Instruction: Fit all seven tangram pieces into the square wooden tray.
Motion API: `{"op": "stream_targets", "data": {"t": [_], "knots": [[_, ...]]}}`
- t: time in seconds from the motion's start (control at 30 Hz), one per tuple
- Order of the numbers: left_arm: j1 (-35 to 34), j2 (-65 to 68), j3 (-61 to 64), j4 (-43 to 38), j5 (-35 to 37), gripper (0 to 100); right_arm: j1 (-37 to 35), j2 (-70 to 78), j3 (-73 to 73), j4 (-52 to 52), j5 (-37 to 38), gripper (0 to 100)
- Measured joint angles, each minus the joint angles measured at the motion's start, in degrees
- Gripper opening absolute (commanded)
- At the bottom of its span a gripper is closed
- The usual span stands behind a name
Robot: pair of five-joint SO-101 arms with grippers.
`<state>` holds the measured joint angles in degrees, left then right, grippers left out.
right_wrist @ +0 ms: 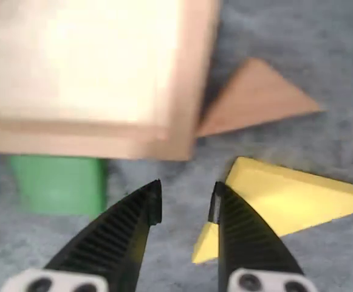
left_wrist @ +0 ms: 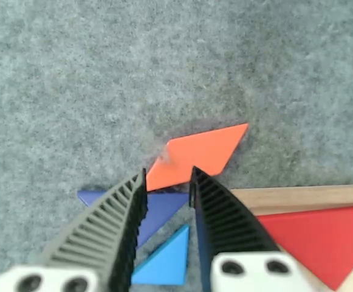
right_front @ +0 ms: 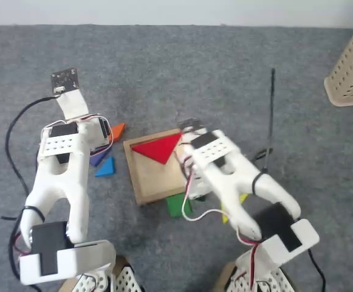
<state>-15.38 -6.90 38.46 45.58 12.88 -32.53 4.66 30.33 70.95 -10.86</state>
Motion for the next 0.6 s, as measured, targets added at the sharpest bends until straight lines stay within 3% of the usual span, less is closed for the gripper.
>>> {"op": "stream_targets", "data": {"t": [0.23, 0.47, 0.6], "knots": [[0.0, 0.0, 0.0, 0.0, 0.0, 11, -0.3, -5.7, 0.0, -0.5, 0.4, 13.7], [0.0, 0.0, 0.0, 0.0, 0.0, 11, -19.6, -14.9, 0.1, -0.5, 0.4, 13.6], [0.0, 0.0, 0.0, 0.0, 0.0, 11, -25.4, -12.7, 0.1, -2.5, 0.4, 13.6]]}}
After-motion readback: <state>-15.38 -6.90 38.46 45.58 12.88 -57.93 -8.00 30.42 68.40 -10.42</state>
